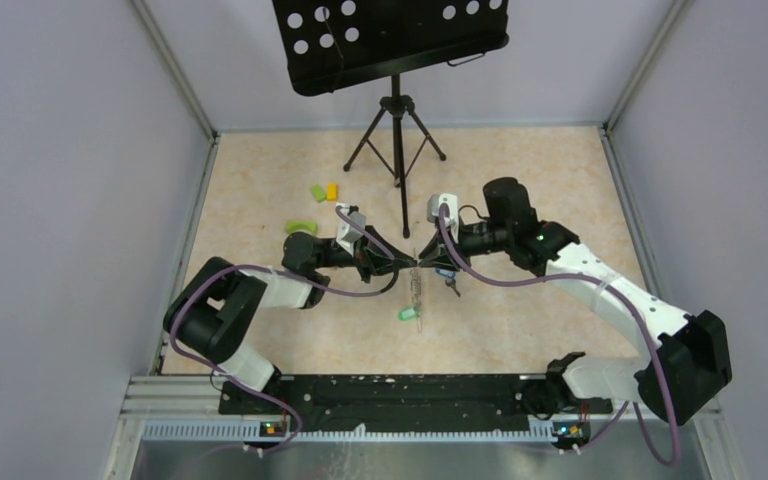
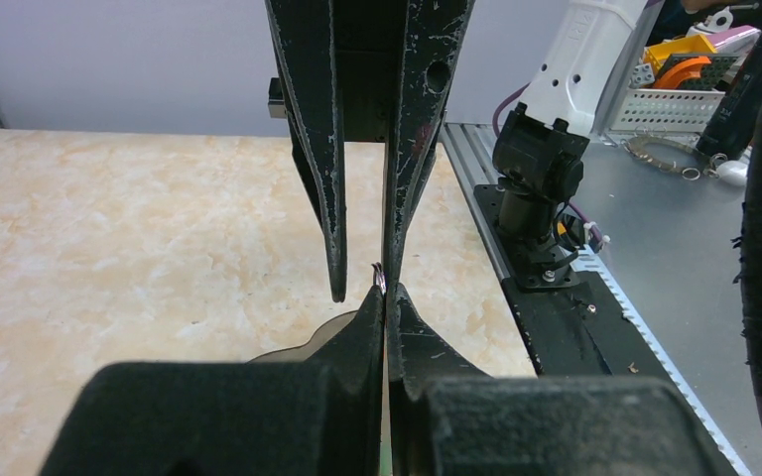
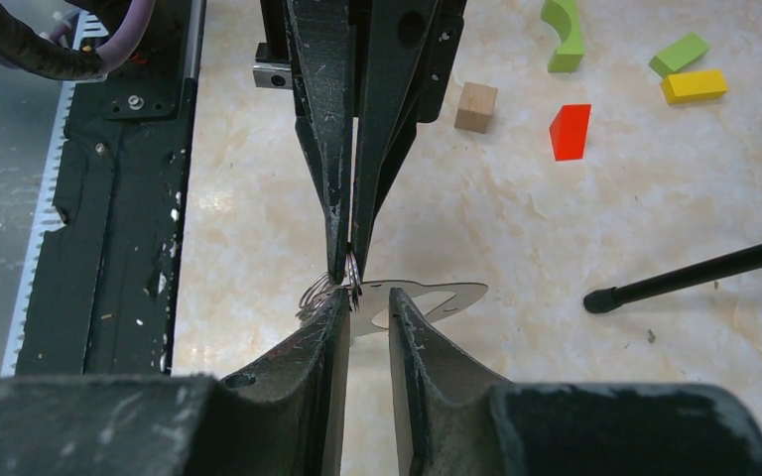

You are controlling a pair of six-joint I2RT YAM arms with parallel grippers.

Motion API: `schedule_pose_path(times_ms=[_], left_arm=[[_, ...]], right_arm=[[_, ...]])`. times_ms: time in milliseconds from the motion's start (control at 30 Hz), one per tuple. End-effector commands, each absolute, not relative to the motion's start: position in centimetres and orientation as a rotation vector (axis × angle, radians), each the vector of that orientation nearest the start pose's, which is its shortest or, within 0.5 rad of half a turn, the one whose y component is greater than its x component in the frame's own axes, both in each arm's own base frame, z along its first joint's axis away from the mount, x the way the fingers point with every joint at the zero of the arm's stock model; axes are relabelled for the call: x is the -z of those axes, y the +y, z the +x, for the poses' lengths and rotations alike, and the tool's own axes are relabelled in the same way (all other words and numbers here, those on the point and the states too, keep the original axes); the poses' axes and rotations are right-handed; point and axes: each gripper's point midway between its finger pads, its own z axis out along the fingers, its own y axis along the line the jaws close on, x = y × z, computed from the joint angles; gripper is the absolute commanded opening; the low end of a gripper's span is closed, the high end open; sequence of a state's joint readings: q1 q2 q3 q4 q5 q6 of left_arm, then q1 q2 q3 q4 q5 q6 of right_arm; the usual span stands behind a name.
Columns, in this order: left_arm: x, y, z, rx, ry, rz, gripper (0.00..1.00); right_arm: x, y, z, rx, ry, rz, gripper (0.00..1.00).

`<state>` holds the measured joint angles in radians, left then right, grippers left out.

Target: Put the keys on the keyring

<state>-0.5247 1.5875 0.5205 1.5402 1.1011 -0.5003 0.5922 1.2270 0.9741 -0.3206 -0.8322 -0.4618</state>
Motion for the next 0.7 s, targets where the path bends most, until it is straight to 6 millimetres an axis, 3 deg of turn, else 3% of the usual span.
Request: schedule_pose_path(times_ms=[0, 467, 567, 667], left_arm=[[-26.6, -30.14, 19.16, 1.326, 0.785, 1.111, 0.0], [-26.36, -30.22, 19.31, 1.33, 0.794, 1.109, 0.0], [-26.22, -30.25, 19.35, 1.332, 0.798, 1.11, 0.0], [-26.09, -30.28, 19.44, 1.33, 0.799, 1.111, 0.0]], right_arm=[[-21.96, 28.58, 21.85, -0.952, 1.459, -1.438, 0.2], [-21.62, 29.03, 21.25, -1.02, 1.452, -1.458, 0.18], [-21.83, 29.08, 21.12, -1.028, 1.443, -1.459, 0.14], [-22.04, 29.09, 21.0, -1.033, 1.438, -1.461, 0.0]])
